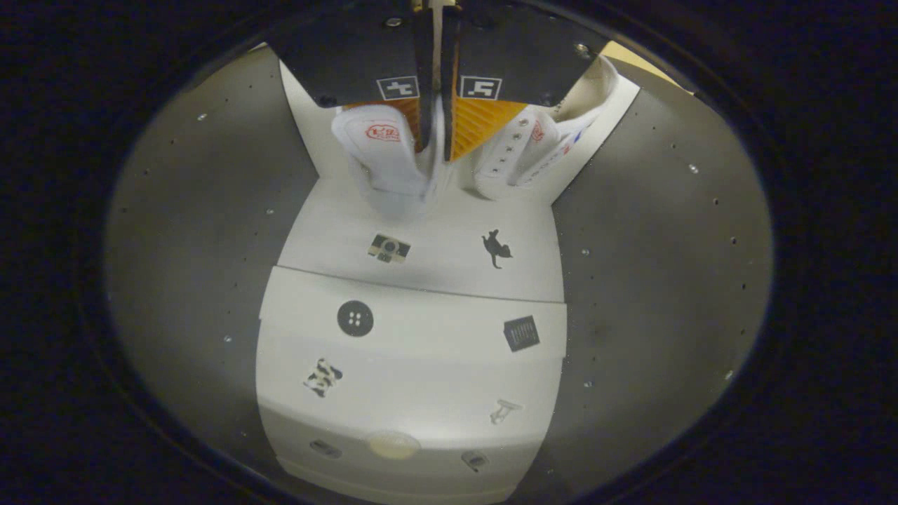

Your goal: Open the shoe cabinet door, grab the shoes and put them into the shoe cabinet, then close the shoe cabinet door.

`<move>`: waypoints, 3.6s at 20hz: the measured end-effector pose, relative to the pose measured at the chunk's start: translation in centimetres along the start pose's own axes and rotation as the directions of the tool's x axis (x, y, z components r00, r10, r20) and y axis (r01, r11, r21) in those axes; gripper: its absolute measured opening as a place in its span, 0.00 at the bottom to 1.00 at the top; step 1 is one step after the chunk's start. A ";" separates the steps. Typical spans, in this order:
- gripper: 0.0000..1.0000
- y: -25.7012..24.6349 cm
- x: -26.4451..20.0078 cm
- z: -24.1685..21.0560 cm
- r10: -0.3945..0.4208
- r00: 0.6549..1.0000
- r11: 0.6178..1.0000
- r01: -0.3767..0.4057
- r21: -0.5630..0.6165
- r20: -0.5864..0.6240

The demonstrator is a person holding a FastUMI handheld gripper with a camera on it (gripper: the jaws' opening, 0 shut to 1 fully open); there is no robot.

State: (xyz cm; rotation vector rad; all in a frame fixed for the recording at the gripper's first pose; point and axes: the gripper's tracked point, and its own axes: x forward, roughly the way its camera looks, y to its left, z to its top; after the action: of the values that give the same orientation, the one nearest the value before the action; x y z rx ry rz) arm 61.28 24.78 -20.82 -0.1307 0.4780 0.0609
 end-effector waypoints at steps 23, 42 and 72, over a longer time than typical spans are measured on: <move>0.68 0.2 -2.9 -2.8 -0.046 0.999 0.990 0.046 0.131 -0.004; 0.80 2.6 -34.6 -6.7 -0.093 0.952 0.994 0.070 0.087 0.293; 1.00 -25.6 -53.7 -18.1 -0.212 0.907 0.962 0.127 0.243 0.364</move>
State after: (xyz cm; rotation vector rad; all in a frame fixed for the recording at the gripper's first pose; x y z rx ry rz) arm 7.73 -4.60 -9.01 0.0535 0.0721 -0.1362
